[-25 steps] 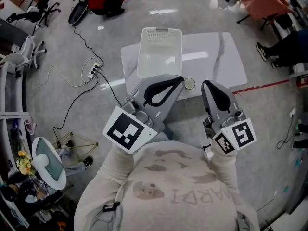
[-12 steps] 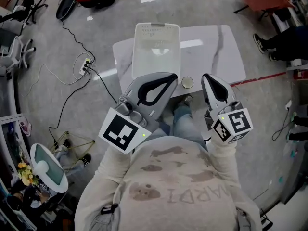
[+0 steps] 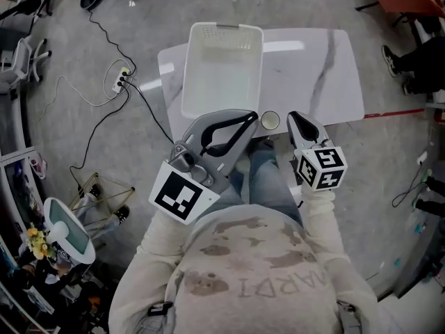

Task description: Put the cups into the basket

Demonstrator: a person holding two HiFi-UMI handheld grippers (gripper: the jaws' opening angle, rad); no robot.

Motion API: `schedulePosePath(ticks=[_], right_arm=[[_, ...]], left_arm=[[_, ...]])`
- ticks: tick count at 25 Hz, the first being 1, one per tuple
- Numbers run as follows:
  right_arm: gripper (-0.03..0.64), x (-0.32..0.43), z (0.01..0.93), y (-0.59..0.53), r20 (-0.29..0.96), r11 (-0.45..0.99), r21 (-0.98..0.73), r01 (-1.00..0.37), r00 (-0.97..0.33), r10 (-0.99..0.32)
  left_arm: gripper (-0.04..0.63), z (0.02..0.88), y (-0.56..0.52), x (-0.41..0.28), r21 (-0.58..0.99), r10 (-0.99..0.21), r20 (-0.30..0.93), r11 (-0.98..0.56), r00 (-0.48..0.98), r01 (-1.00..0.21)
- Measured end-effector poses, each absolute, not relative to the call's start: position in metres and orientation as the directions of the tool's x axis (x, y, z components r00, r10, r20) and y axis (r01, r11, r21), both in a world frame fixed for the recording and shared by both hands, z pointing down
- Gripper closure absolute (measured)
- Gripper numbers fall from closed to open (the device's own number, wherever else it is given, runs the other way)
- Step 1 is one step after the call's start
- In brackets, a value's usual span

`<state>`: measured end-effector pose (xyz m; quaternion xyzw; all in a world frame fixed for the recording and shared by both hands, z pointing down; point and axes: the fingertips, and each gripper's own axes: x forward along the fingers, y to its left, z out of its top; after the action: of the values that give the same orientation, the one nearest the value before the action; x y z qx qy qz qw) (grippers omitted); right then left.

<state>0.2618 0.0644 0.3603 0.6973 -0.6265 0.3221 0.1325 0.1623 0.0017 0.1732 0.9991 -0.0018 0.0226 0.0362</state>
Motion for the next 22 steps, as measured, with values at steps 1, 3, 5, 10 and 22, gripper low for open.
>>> schedulePosePath(ticks=[1,3,5,10,22], right_arm=[[0.567,0.265,0.375,0.066,0.636,-0.194,-0.224,-0.955,0.007,-0.772],[0.560,0.271,0.404,0.070,0.675,-0.221,-0.233,-0.947,0.006,-0.738],[0.552,0.274,0.433,0.074,0.709,-0.247,-0.239,-0.939,0.006,-0.705],[0.552,0.279,0.503,0.084,0.786,-0.304,-0.236,-0.923,0.003,-0.618],[0.551,0.286,0.619,0.109,0.878,-0.379,-0.239,-0.894,-0.032,-0.477]], left_arm=[[0.595,0.181,0.002,0.167,0.069,0.002,0.067,-0.998,0.998,-0.002],[0.595,0.197,0.003,0.174,0.063,0.017,0.113,-0.998,0.993,0.010],[0.595,0.213,0.006,0.181,0.063,0.035,0.146,-0.998,0.989,0.026],[0.595,0.246,0.010,0.196,0.052,0.077,0.163,-0.996,0.984,0.069],[0.595,0.315,0.033,0.221,0.095,0.155,0.160,-0.985,0.975,0.141]])
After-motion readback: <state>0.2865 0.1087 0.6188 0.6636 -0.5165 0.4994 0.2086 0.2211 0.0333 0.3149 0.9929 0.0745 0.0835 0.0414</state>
